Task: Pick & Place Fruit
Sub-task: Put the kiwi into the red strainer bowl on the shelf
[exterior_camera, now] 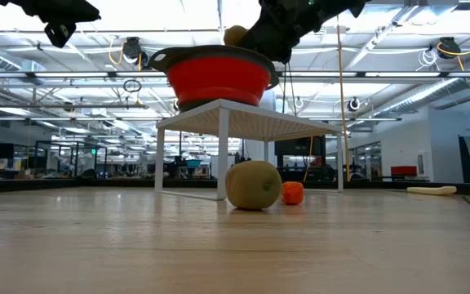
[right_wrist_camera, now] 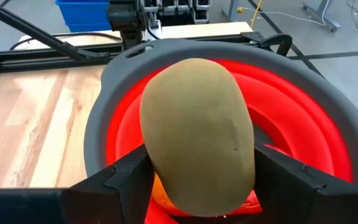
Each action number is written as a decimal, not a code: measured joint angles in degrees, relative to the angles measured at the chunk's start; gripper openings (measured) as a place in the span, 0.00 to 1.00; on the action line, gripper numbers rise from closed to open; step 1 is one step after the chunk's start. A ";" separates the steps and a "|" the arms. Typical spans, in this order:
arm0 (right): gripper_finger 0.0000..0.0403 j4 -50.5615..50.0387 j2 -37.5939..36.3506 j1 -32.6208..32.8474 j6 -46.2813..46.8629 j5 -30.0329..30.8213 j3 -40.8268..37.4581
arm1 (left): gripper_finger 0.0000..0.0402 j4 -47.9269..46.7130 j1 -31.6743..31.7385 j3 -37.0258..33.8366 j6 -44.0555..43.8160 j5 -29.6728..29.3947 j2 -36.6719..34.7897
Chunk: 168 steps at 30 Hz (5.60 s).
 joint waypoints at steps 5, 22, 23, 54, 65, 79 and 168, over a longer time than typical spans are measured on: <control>0.59 -0.74 0.00 0.00 0.00 0.00 0.00 | 0.06 0.00 0.00 0.00 0.02 0.02 0.02; 0.60 -1.61 0.00 0.00 0.00 0.22 0.00 | 0.06 0.00 0.00 0.00 -0.09 0.04 0.01; 0.60 -1.69 0.00 0.00 0.00 0.22 0.00 | 0.06 0.00 0.00 0.00 -0.14 0.04 0.02; 0.14 -5.63 -13.61 7.04 -0.79 3.72 -0.02 | 0.06 -0.24 0.00 0.00 0.13 0.34 -0.01; 0.01 -6.74 -17.74 8.90 -1.60 3.48 -0.02 | 0.06 -0.22 -0.04 0.00 -0.22 0.61 0.02; 0.00 0.75 -29.36 12.94 4.56 5.07 -15.22 | 0.06 4.91 -1.16 0.39 0.13 1.54 9.80; 0.00 -9.54 -83.32 12.88 0.87 -1.28 -41.83 | 0.00 -13.05 -19.50 58.90 -88.58 -15.20 88.32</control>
